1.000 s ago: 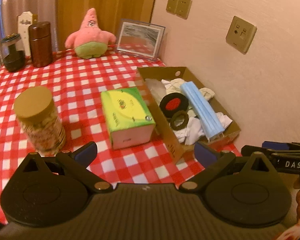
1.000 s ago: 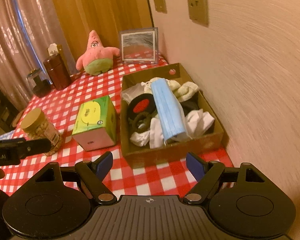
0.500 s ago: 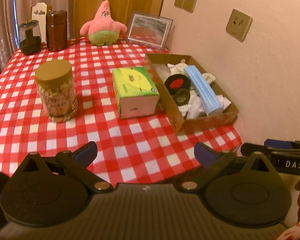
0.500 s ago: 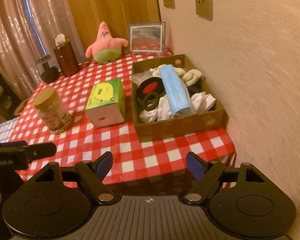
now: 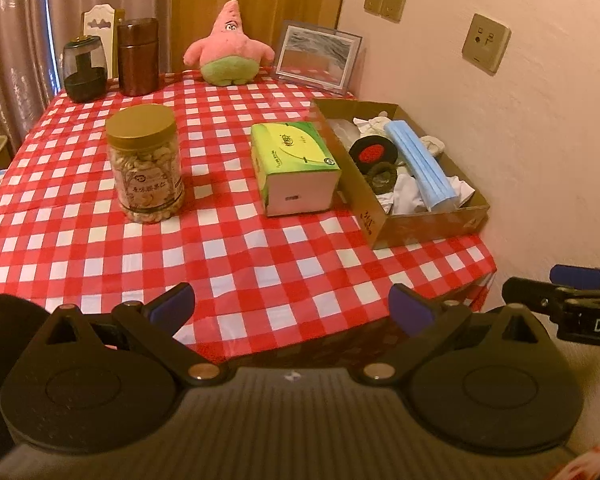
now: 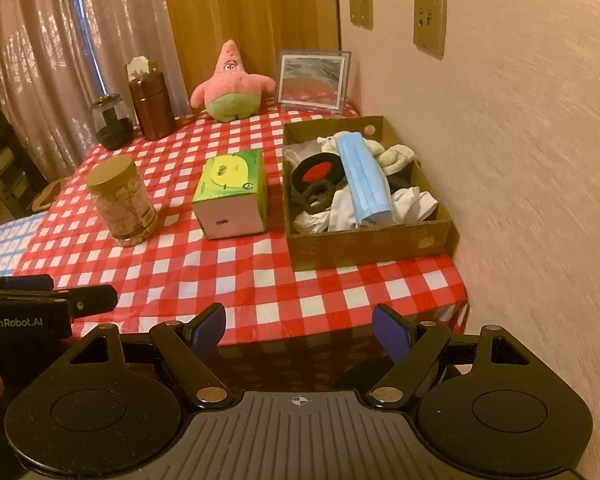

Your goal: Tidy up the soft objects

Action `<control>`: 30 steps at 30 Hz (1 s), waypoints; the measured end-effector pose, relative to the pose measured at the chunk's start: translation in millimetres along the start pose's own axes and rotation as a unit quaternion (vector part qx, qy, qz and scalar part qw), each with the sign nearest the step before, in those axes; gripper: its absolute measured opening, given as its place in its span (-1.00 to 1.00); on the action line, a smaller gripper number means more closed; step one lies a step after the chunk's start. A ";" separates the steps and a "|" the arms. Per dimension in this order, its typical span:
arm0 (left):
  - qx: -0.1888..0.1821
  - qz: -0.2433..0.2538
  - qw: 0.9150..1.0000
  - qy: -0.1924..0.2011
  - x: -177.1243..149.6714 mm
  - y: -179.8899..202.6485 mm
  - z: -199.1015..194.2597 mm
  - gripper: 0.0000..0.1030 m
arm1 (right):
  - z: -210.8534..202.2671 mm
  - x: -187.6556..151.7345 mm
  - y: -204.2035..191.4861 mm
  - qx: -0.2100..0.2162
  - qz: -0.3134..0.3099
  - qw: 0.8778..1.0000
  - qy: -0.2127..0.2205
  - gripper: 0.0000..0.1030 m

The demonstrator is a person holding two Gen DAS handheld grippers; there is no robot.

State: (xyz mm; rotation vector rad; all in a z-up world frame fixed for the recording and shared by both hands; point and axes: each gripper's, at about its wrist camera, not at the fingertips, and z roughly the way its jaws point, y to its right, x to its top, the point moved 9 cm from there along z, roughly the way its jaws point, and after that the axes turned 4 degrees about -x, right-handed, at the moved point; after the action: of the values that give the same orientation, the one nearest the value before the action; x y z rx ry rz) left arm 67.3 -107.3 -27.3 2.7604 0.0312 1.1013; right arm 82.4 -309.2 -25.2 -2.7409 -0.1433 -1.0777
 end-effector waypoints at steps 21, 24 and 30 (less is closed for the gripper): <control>-0.001 -0.002 1.000 0.012 5.9 1.7 -6.1 0.99 | -1.9 1.1 -3.5 -0.001 -0.006 1.000 0.002 0.55; -0.003 -0.002 1.000 0.012 6.3 3.0 -6.3 0.99 | -1.5 1.5 -4.0 -0.001 -0.006 1.000 0.003 0.55; -0.006 0.000 1.000 0.012 6.5 4.6 -6.0 0.99 | -1.9 2.6 -3.7 -0.002 -0.003 1.000 0.003 0.55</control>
State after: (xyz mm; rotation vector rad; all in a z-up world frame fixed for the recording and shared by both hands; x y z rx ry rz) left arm 67.7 -110.4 -17.8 2.7373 0.0279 1.1318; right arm 82.4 -305.9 -21.5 -2.7413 -0.1488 -1.0898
